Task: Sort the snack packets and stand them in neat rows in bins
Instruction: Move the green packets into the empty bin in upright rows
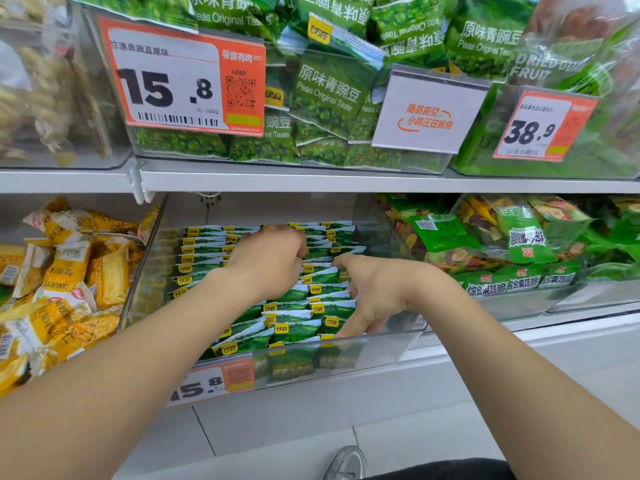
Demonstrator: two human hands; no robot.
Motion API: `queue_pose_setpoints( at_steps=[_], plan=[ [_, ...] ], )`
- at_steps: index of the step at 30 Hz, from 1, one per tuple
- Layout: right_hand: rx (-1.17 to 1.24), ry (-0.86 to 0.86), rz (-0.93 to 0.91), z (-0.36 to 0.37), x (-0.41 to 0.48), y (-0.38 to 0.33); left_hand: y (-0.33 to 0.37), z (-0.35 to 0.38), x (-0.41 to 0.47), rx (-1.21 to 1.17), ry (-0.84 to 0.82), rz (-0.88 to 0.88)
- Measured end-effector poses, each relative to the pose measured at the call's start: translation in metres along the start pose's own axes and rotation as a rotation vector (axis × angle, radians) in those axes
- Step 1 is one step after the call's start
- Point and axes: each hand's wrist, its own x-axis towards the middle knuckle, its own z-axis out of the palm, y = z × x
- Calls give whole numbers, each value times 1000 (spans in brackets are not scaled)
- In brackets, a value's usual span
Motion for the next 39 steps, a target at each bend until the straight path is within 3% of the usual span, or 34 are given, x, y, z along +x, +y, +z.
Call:
queue_pose_setpoints(
  at_steps=[5, 9, 14, 16, 19, 21, 25, 29, 32, 39],
  plan=[
    [-232, 245, -50, 15, 14, -7, 0, -8, -20, 107, -17, 41],
    [-161, 259, -77, 21, 16, 2, 4, -23, -38, 198, -52, 103],
    [-314, 356, -39, 20, -11, -10, 1, -54, -72, 250, 24, 191],
    [-369, 457, -110, 23, -24, -32, -4, -67, -88, 241, 87, 237],
    [-395, 588, -365, 43, -37, -77, -16, -88, -115, 252, 229, 261],
    [-343, 596, -458, 64, -46, -111, -26, -103, -135, 231, 299, 170],
    [-297, 650, -564, 103, -46, -169, -64, -126, -176, -7, 317, -254],
    [-327, 623, -686, 133, -31, -216, -130, -130, -197, -49, 49, -533],
    [-400, 603, -731, 149, -16, -244, -175, -133, -203, 69, -123, -660],
    [-464, 644, -715, 165, 17, -292, -240, -139, -201, 166, -19, -784]
  ],
)
